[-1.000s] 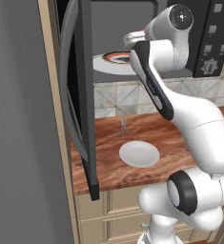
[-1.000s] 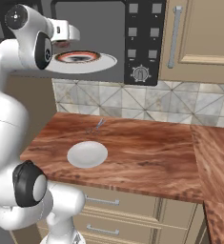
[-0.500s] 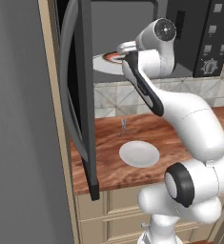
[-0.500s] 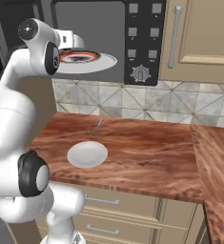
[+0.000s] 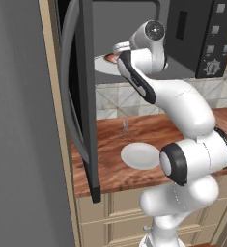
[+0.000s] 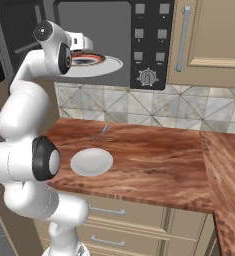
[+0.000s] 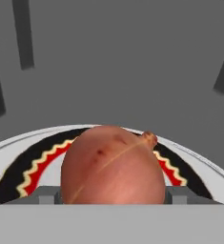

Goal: Pick the onion from the counter and place it in the microwave.

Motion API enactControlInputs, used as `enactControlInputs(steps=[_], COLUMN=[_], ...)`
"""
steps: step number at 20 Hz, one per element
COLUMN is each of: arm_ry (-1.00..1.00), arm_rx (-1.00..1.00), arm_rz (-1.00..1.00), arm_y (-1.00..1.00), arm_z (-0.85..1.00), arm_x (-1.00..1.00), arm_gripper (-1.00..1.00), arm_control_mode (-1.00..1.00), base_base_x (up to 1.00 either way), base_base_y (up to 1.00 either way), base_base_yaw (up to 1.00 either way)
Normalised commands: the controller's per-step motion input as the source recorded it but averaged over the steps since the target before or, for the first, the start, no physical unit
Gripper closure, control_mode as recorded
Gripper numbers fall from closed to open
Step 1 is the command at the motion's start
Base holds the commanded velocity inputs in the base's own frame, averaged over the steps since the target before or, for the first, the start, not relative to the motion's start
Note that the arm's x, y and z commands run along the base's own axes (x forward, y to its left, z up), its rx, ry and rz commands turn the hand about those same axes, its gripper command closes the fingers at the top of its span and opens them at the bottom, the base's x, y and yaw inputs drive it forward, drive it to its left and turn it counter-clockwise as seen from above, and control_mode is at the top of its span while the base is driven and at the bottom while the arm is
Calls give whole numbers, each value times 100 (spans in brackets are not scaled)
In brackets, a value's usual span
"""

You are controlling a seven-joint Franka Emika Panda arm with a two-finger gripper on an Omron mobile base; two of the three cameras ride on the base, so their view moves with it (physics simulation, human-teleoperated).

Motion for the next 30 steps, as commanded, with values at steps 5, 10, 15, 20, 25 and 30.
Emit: enactControlInputs(steps=[5, 10, 15, 20, 25, 30], arm_ry=[5, 0, 0, 3, 3, 0], arm_rx=[0, 0, 0, 0, 0, 0], arm_rz=[0, 0, 0, 0, 0, 0], arm_y=[16, 7, 0, 0, 0, -2], arm_z=[-10, -3, -18, -22, -31, -7], arm_x=[52, 36, 5, 3, 2, 27], arm_gripper=[100, 100, 100, 100, 100, 100], arm_control_mode=[-100, -100, -100, -100, -100, -100], base_base_x=[0, 0, 0, 0, 0, 0], base_base_y=[0, 0, 0, 0, 0, 0], base_base_yaw=[0, 0, 0, 0, 0, 0])
